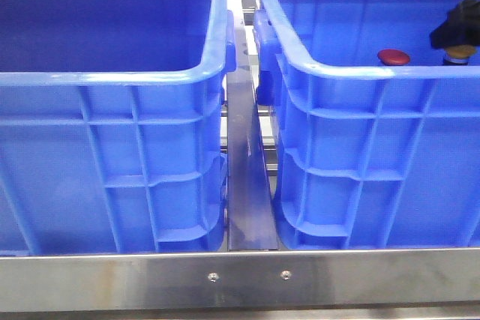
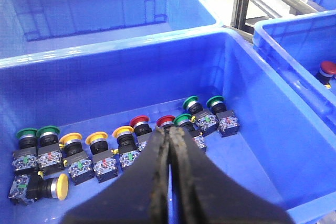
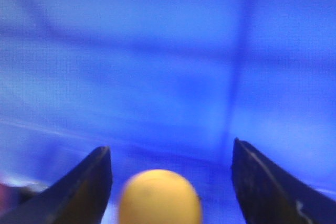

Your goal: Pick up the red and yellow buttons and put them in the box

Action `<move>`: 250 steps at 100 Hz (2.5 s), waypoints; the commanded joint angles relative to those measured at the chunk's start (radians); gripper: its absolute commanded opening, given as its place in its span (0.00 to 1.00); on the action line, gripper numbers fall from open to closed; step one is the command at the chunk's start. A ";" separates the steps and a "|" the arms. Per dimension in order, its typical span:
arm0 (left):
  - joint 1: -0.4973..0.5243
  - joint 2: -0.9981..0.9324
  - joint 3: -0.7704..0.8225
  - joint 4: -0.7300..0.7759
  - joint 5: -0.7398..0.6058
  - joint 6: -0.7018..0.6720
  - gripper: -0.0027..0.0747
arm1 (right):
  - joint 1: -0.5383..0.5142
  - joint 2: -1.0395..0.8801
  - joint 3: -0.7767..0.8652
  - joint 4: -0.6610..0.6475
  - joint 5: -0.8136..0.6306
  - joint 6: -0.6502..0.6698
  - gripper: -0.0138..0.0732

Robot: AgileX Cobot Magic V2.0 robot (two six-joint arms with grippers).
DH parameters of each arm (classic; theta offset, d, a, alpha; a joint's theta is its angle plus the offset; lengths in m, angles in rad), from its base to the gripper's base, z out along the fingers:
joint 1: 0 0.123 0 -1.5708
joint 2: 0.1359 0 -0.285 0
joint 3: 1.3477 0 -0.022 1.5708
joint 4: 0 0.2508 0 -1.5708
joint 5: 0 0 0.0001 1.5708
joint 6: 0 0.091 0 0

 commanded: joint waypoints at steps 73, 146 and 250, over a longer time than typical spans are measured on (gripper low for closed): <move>0.003 0.006 -0.024 -0.012 -0.074 -0.006 0.01 | 0.283 -0.785 0.283 0.109 -0.465 0.045 0.75; 0.003 0.006 -0.024 -0.012 -0.074 -0.006 0.01 | 0.380 -1.360 0.586 0.109 -0.515 0.058 0.47; 0.003 0.006 -0.024 -0.012 -0.074 -0.006 0.01 | 0.380 -1.360 0.586 0.109 -0.492 0.058 0.06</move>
